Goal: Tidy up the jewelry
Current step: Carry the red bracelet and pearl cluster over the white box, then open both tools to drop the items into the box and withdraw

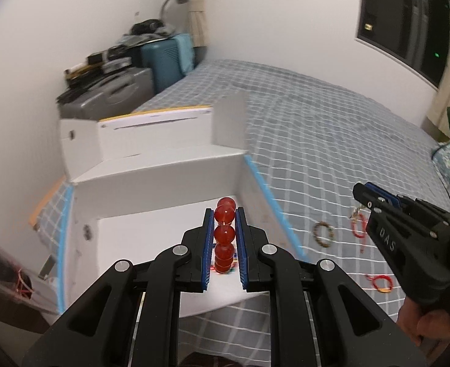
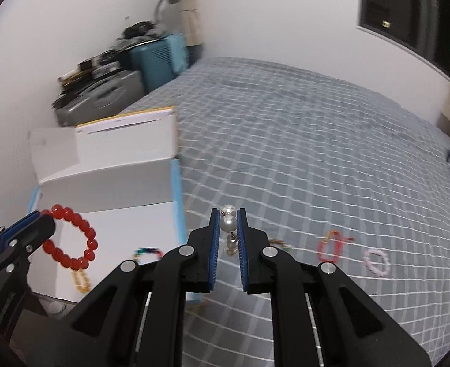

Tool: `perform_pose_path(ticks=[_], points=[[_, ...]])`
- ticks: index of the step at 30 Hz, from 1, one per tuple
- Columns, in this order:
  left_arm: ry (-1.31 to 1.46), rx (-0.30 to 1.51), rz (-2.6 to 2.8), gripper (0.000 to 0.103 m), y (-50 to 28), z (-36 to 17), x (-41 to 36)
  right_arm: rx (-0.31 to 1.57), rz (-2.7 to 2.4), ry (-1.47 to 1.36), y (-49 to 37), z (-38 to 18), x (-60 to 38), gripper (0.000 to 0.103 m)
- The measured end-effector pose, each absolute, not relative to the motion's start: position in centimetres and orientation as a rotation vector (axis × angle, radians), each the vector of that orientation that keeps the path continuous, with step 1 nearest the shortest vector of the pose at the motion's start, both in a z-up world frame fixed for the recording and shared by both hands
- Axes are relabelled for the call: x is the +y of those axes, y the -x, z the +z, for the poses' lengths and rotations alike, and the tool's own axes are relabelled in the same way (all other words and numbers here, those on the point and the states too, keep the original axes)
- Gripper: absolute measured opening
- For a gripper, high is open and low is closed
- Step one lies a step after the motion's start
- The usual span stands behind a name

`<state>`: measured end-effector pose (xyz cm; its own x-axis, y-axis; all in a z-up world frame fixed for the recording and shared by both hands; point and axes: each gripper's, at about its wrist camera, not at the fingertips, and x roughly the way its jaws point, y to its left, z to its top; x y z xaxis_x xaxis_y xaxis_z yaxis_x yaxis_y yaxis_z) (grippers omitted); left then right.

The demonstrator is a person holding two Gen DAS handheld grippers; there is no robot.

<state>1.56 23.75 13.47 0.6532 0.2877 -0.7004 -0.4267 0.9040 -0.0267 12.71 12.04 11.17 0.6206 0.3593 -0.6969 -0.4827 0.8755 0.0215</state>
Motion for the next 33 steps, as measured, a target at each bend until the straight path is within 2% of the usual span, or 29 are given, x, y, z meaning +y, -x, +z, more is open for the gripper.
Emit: perform_pose_path(ticks=[16,25,33], points=[[0.287,0.877,0.532,0.013,1.6,5.9,34.0,0.896,0.653,0.238,-9.8,3.6,22.9,0.011],[0.311,0.923,0.548,0.013,1.1,3.1,35.8,0.946,0.635,0.281,-10.1,0.8,25.0,0.011],[0.309,0.934,0.553,0.014,0.8,2.5,35.9,0.947,0.642,0.283,-10.3,0.6,25.2,0.011]])
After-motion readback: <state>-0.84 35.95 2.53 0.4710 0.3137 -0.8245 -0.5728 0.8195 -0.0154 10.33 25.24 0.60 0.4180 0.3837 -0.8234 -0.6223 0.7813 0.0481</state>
